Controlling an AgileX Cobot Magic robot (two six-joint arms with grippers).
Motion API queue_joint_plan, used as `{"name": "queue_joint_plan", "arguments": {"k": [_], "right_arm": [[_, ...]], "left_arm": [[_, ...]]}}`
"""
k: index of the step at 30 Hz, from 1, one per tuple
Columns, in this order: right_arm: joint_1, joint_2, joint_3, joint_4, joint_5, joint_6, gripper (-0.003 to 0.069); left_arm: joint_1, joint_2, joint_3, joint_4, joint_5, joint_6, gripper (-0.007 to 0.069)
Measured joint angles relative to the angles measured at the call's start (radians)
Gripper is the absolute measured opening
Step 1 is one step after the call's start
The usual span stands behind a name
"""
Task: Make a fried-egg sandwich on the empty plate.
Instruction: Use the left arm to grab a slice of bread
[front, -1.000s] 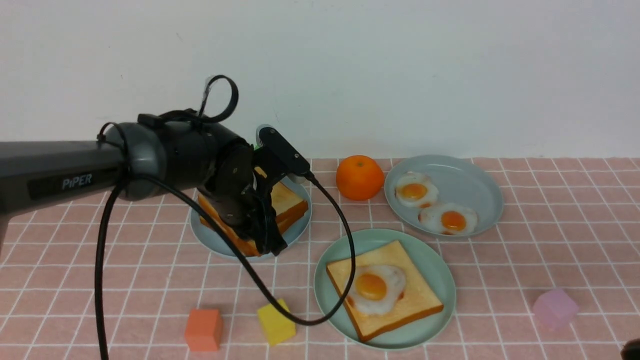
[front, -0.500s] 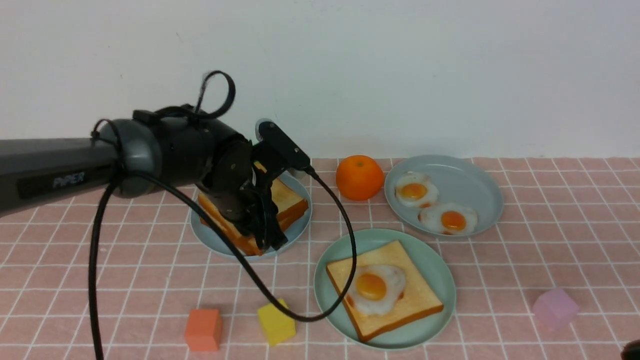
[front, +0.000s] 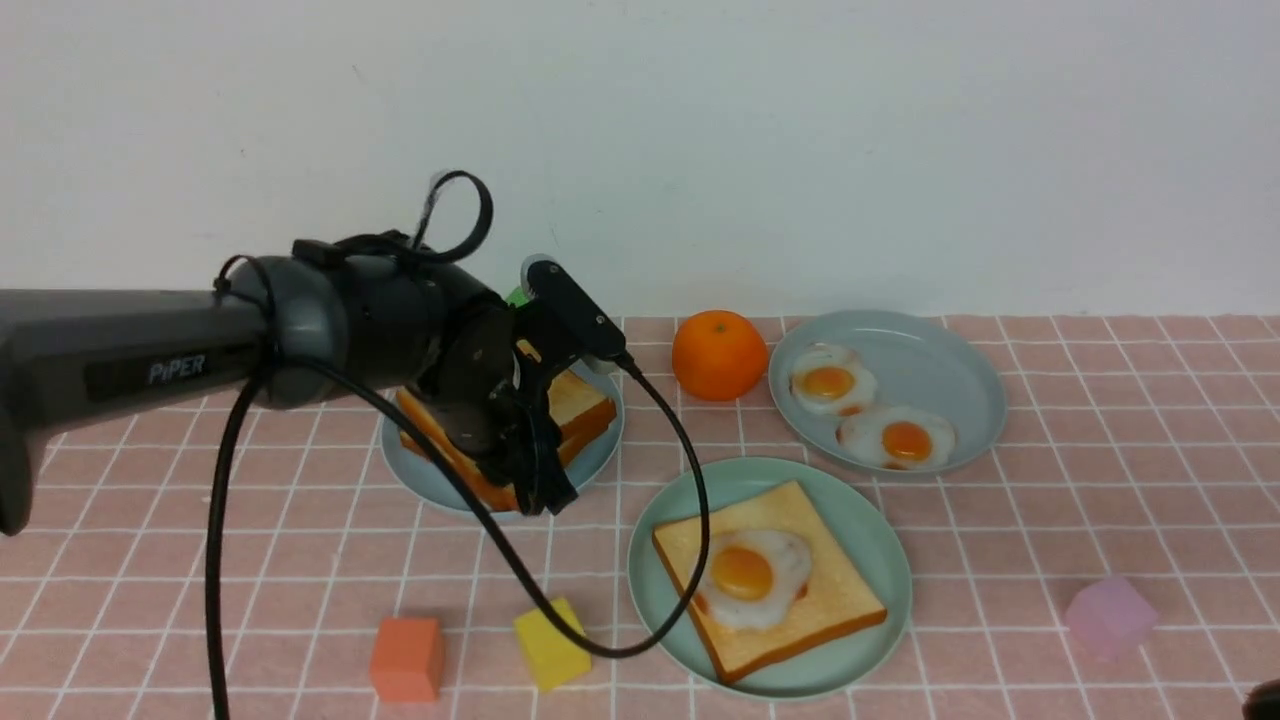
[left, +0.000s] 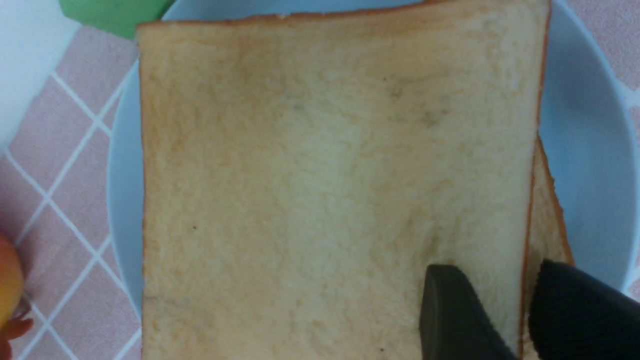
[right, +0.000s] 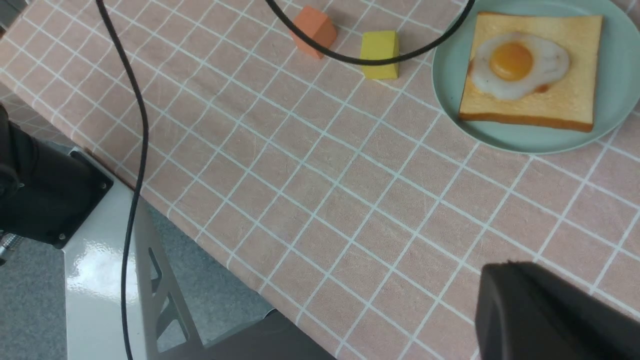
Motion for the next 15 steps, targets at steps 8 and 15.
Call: {"name": "queue_joint_plan", "arguments": {"k": [8, 15], "right_arm": [[0.000, -0.001, 0.000, 0.013, 0.000, 0.000, 0.0035], [0.000, -0.001, 0.000, 0.019, 0.000, 0.000, 0.0041]], "left_arm": [[0.000, 0.009, -0.005, 0.010, -0.003, -0.026, 0.0116], [-0.003, -0.043, -0.003, 0.001, 0.029, -0.031, 0.0103]]}}
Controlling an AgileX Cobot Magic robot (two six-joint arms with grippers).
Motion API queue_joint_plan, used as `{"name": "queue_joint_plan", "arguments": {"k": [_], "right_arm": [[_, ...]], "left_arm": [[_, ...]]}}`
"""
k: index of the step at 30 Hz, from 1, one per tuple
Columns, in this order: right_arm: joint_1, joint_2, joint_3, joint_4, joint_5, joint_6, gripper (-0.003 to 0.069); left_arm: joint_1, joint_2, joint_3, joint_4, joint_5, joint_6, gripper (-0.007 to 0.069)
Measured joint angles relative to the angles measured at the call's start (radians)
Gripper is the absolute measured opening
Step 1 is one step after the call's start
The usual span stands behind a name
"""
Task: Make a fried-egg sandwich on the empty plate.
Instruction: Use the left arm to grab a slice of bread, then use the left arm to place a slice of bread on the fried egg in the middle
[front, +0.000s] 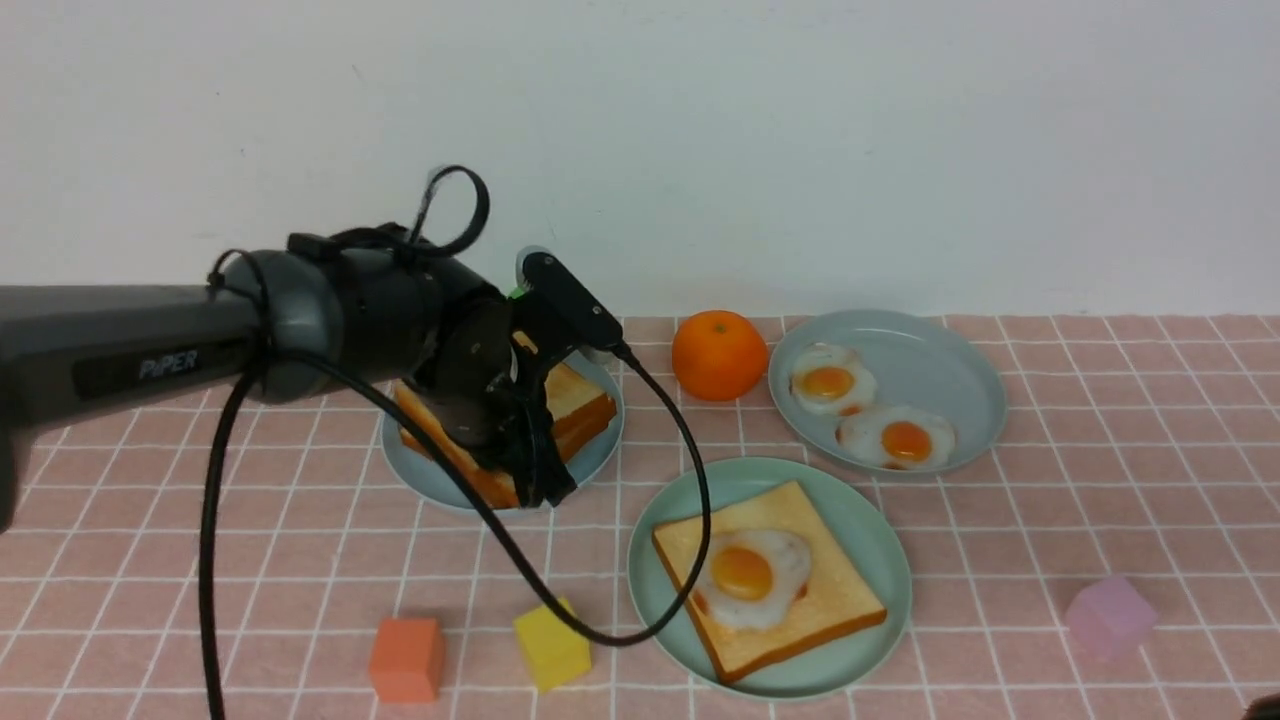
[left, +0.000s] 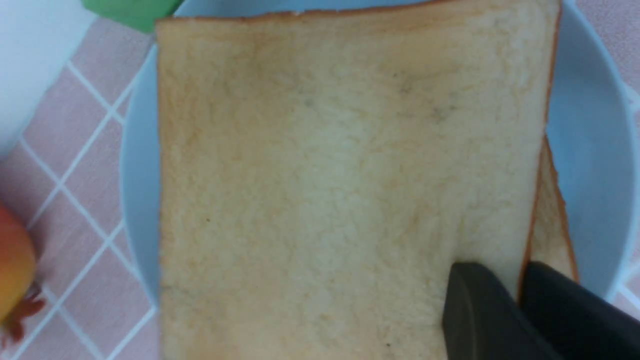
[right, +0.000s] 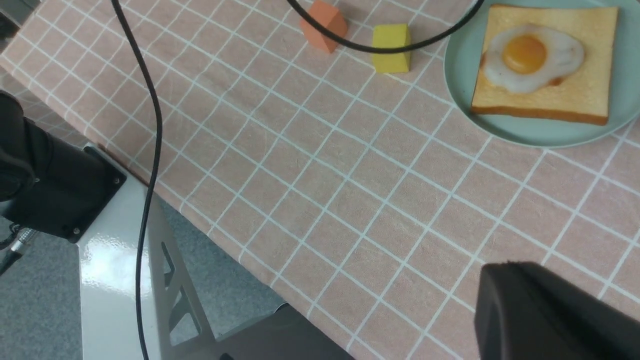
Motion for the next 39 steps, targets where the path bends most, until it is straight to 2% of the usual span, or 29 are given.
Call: {"name": "queue_joint_plan", "arguments": {"k": [2, 6, 10, 13, 15, 29, 39], "right_arm": [[0.000, 0.000, -0.002, -0.003, 0.009, 0.000, 0.0041], [0.000, 0.000, -0.020, -0.053, 0.084, 0.000, 0.0042], [0.000, -0.001, -0.025, -0.100, 0.144, 0.000, 0.0044], [0.000, -0.001, -0.025, -0.121, 0.147, 0.000, 0.0046], [0.000, -0.001, -0.025, -0.130, 0.147, 0.001, 0.0048], [0.000, -0.001, -0.025, -0.134, 0.147, 0.018, 0.0055], [0.000, -0.001, -0.025, -0.135, 0.147, 0.019, 0.0057]], "left_arm": [[-0.011, -0.044, 0.004, -0.012, 0.021, -0.001, 0.0103], [-0.087, -0.189, 0.006, -0.126, 0.074, 0.006, 0.0103], [-0.221, -0.221, 0.004, -0.258, 0.124, 0.107, 0.0103], [-0.331, -0.167, 0.005, -0.287, 0.146, 0.208, 0.0103], [-0.365, -0.132, 0.006, -0.288, 0.142, 0.230, 0.0103], [-0.376, -0.074, 0.006, -0.258, 0.074, 0.239, 0.0103], [-0.376, -0.006, 0.006, -0.300, 0.061, 0.216, 0.0103]]}}
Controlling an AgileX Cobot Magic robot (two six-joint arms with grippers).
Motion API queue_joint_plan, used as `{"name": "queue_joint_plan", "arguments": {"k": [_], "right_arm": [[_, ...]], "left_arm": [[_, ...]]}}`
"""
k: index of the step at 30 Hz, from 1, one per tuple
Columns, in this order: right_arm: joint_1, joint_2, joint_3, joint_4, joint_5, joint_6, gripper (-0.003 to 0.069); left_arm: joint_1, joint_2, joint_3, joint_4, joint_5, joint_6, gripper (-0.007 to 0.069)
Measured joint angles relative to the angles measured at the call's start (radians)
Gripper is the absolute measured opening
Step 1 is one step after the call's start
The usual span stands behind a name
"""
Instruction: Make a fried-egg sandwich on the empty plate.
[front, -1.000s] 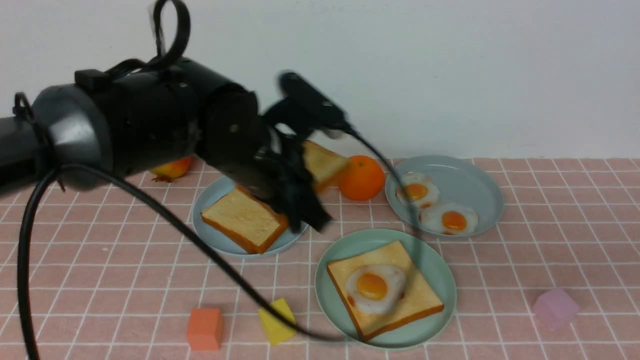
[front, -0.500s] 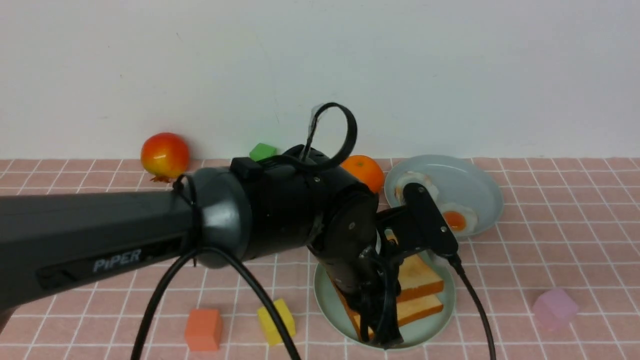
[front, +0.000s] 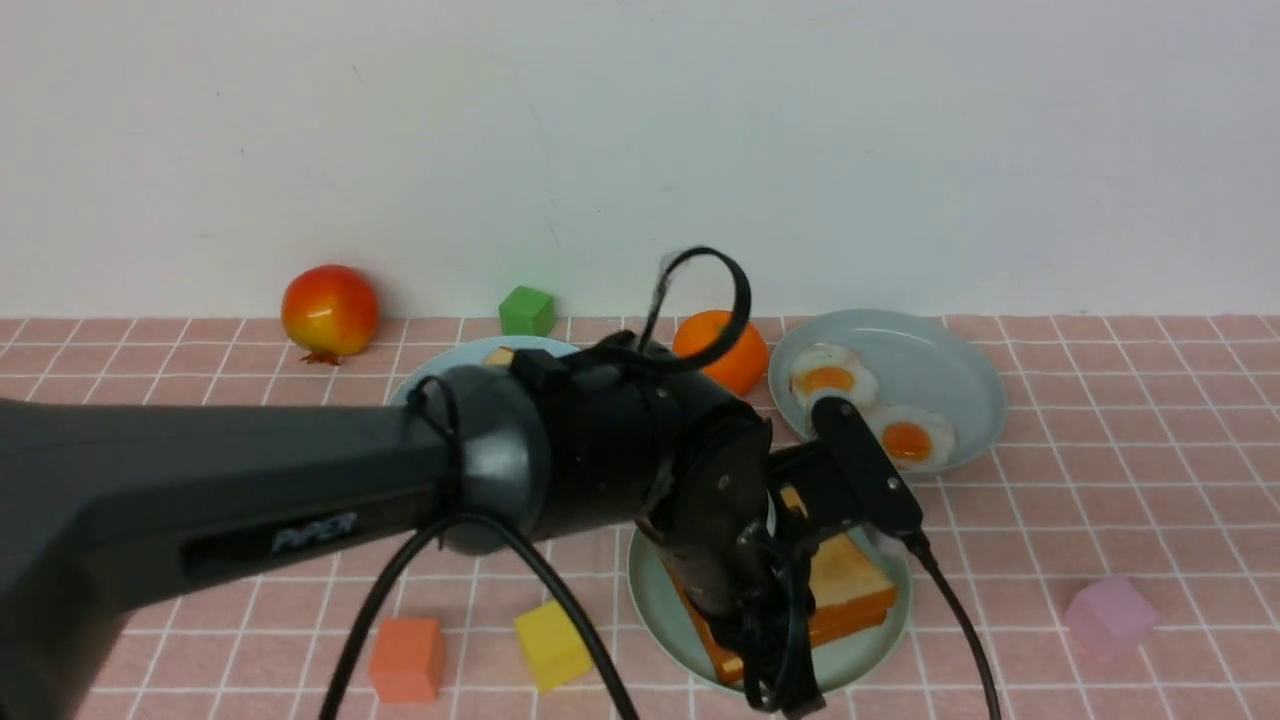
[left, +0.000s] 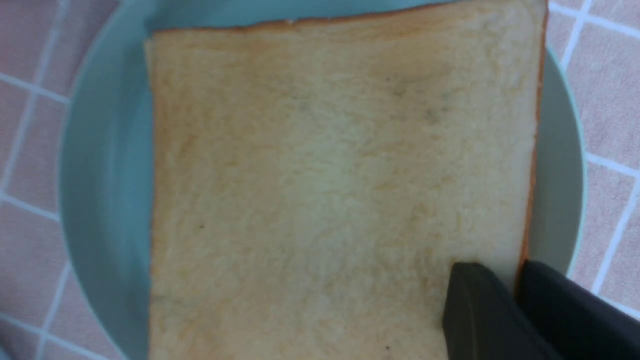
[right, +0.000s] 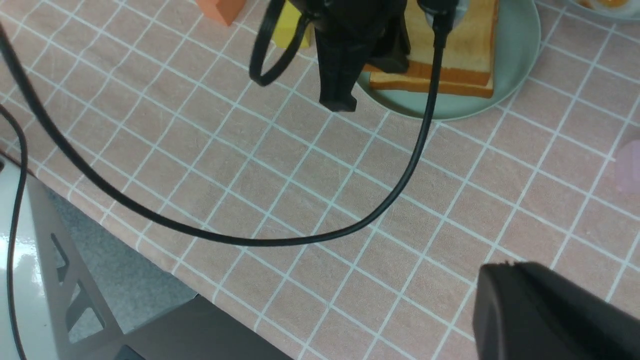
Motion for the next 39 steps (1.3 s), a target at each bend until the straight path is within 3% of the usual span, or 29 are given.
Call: {"name": "queue_joint_plan", "arguments": {"k": [11, 21, 27, 36, 39], "right_arm": [[0.000, 0.000, 0.000, 0.000, 0.000, 0.001, 0.0063], [0.000, 0.000, 0.000, -0.002, 0.000, 0.001, 0.0063], [0.000, 0.000, 0.000, -0.002, 0.000, 0.001, 0.0064], [0.000, 0.000, 0.000, -0.006, 0.000, 0.001, 0.0064], [0.000, -0.002, 0.000, -0.026, 0.000, 0.001, 0.0064]], "left_arm": [[0.000, 0.004, 0.000, -0.004, -0.015, -0.010, 0.0103], [0.000, 0.005, 0.000, -0.005, -0.017, -0.010, 0.0262], [0.000, 0.004, 0.000, -0.005, -0.018, -0.010, 0.0299], [0.000, -0.119, 0.000, -0.017, -0.001, -0.051, 0.0279], [0.000, -0.273, 0.001, -0.035, 0.029, -0.136, 0.0148]]}}
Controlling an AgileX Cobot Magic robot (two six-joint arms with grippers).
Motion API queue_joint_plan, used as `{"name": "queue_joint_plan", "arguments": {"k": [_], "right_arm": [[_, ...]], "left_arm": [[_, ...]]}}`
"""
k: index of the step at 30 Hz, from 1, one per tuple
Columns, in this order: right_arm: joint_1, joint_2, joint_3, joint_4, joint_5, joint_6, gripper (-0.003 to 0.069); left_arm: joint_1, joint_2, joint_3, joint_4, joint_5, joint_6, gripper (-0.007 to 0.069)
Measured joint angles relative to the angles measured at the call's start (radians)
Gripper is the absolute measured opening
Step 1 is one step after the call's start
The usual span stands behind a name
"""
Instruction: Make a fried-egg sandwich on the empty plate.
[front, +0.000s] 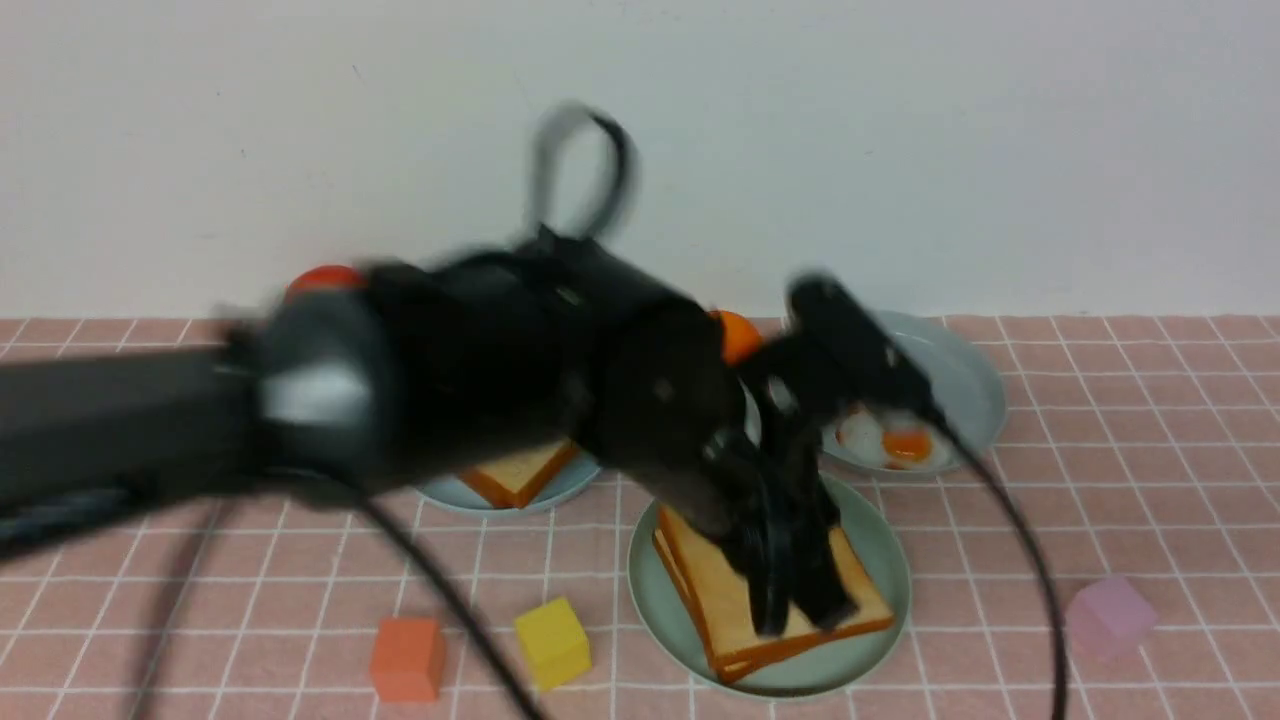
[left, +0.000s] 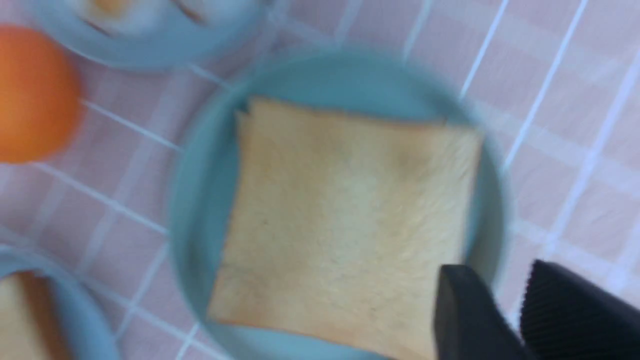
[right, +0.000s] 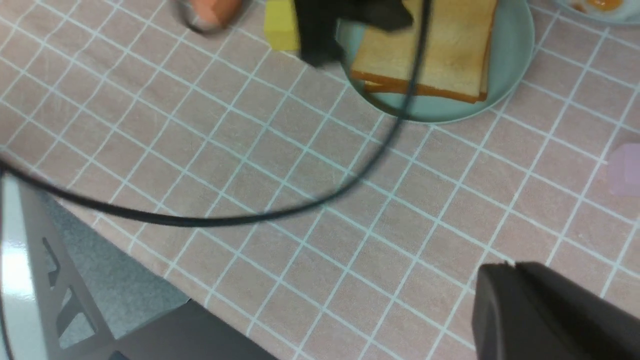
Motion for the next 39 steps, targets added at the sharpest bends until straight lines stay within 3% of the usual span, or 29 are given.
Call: {"name": "queue_joint_plan", "arguments": {"k": [1, 3, 11, 15, 22, 27, 39], "right_arm": [[0.000, -0.002, 0.000, 0.000, 0.000, 0.000, 0.0064], [0.000, -0.018, 0.000, -0.003, 0.000, 0.000, 0.0064], [0.000, -0.139, 0.020, -0.007, 0.000, 0.025, 0.0060], [0.000, -0.224, 0.099, -0.010, -0.004, 0.028, 0.0005], [0.000, -0.275, 0.200, -0.004, -0.084, 0.033, -0.0005], [0.000, -0.276, 0.211, 0.001, -0.082, 0.034, -0.0005], [0.000, -0.277, 0.211, 0.001, -0.079, 0.036, 0.0000]], "left_arm": [[0.000, -0.022, 0.001, 0.000, 0.001, -0.010, 0.0139], [0.000, -0.163, 0.017, -0.005, 0.002, -0.053, 0.0015], [0.000, -0.722, 0.341, -0.086, -0.107, -0.084, 0.0012], [0.000, -1.009, 0.673, -0.165, -0.297, -0.105, 0.0012], [0.000, -1.286, 1.058, -0.201, -0.628, -0.118, 0.0012], [0.000, -1.368, 1.147, -0.207, -0.688, -0.120, 0.0012], [0.000, -1.368, 1.157, -0.208, -0.600, -0.120, 0.0012]]}}
